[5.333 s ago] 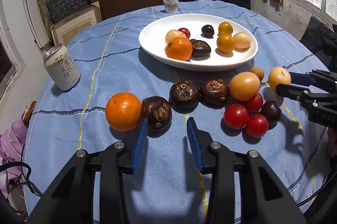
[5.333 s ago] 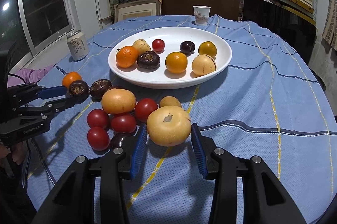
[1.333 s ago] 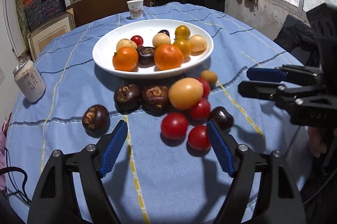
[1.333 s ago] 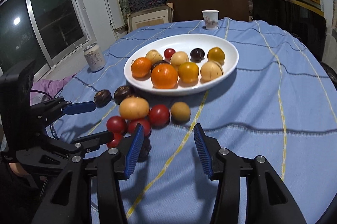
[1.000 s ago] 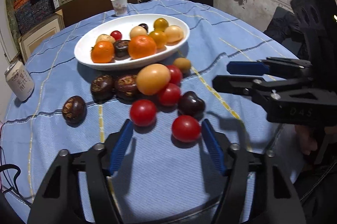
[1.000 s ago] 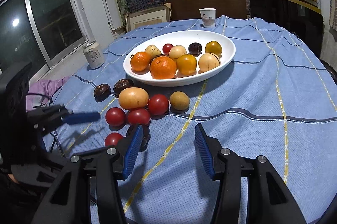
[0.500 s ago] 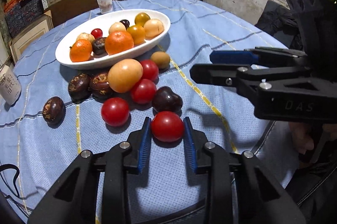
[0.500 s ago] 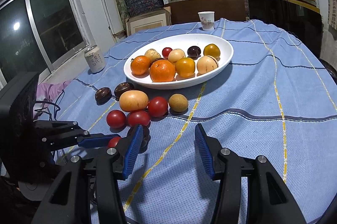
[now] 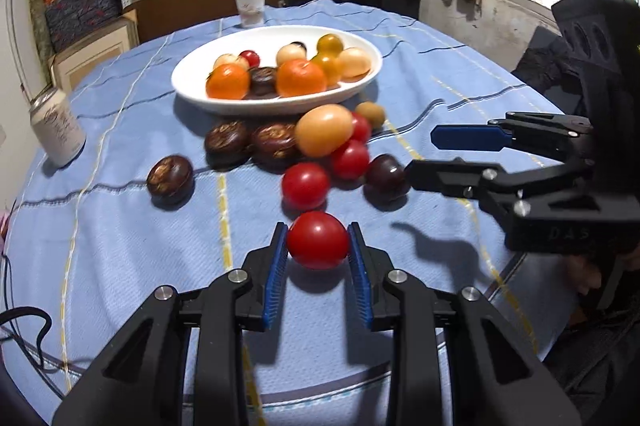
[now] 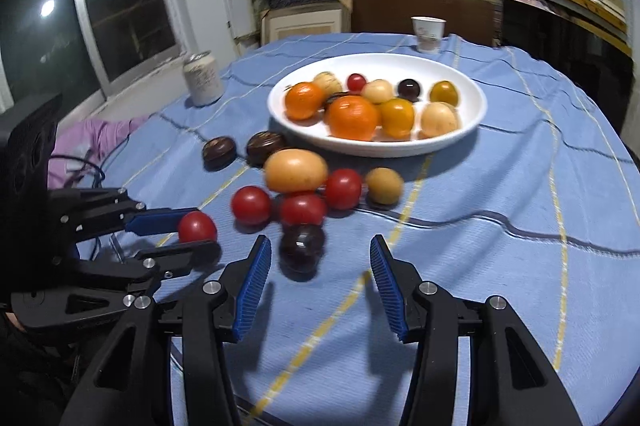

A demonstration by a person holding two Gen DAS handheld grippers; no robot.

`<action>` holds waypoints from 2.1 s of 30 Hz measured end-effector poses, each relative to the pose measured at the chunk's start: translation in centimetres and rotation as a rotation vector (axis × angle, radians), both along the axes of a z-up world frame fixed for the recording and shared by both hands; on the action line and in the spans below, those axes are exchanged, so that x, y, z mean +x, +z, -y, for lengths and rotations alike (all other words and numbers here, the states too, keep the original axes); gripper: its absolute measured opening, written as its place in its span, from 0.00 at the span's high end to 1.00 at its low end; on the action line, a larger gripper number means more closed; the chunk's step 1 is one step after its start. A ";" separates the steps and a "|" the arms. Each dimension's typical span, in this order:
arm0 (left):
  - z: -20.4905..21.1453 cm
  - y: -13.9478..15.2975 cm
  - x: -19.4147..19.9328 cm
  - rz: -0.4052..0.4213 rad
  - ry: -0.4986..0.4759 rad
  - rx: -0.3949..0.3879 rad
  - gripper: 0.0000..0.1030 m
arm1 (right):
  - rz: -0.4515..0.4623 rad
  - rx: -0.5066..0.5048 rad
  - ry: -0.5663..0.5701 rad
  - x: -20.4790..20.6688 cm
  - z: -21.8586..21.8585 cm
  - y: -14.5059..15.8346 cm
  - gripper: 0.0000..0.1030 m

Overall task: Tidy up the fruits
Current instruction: 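Grasp a red cherry tomato with the left tool while the right tool grasps a dark plum, then carry tomato and plum onto the white plate and release both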

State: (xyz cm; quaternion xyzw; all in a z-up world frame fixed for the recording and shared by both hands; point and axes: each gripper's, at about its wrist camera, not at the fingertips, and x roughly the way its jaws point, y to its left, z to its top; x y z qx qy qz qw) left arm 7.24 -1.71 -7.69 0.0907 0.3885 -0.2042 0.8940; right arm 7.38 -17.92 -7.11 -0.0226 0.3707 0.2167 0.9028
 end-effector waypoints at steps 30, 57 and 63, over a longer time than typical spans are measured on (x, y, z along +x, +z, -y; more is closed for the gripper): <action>0.2 4.4 5.3 0.050 0.034 -0.066 0.72 | 0.017 0.036 -0.082 3.9 2.9 3.7 0.72; 3.1 3.8 16.7 0.052 0.106 -0.047 0.39 | 0.001 0.051 -0.141 17.3 2.2 2.4 0.63; 2.1 5.0 15.2 0.089 0.121 -0.080 0.33 | 0.029 0.058 -0.147 15.6 2.7 3.3 0.62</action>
